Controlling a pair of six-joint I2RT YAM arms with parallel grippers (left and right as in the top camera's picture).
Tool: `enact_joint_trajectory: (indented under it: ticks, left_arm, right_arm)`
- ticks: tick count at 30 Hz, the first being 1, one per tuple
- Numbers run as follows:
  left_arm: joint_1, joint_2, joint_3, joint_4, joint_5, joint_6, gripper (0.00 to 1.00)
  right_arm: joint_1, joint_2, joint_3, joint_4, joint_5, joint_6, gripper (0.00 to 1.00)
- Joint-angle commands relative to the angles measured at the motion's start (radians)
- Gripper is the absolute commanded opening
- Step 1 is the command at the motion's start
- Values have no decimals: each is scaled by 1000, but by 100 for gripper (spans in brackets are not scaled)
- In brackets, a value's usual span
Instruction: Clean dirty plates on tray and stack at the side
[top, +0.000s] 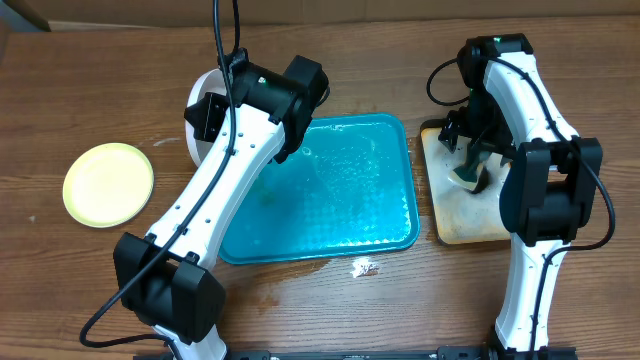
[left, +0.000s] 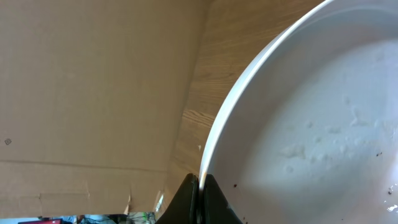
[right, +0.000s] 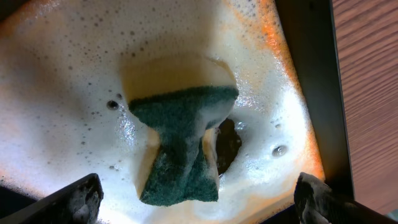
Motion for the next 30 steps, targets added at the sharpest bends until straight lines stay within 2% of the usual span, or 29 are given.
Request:
enact_joint_trajectory:
  ticks: [1, 6, 11, 15, 18, 23, 30]
  left_arm:
    - [5, 11, 27, 6, -13, 11, 4]
    - [14, 11, 27, 34, 221, 8, 4]
    - [34, 10, 27, 124, 521, -27, 4]
    - [96, 10, 27, 207, 791, -42, 4]
    - [190, 10, 27, 261, 1011, -42, 4]
    - [324, 2, 27, 285, 1142, 3, 4]
    - [443, -80, 27, 285, 1148, 64, 4]
  right_arm:
    - [0, -1, -3, 3, -4, 0, 100]
    - [0, -1, -3, 3, -4, 0, 100]
    - [0, -1, -3, 2, -4, -12, 100]
    - [0, -1, -3, -6, -8, -30, 100]
    - [0, -1, -2, -8, -9, -38, 100]
    - [0, -1, 3, 23, -64, -106, 100]
    - [2, -3, 109, 20, -84, -147, 100]
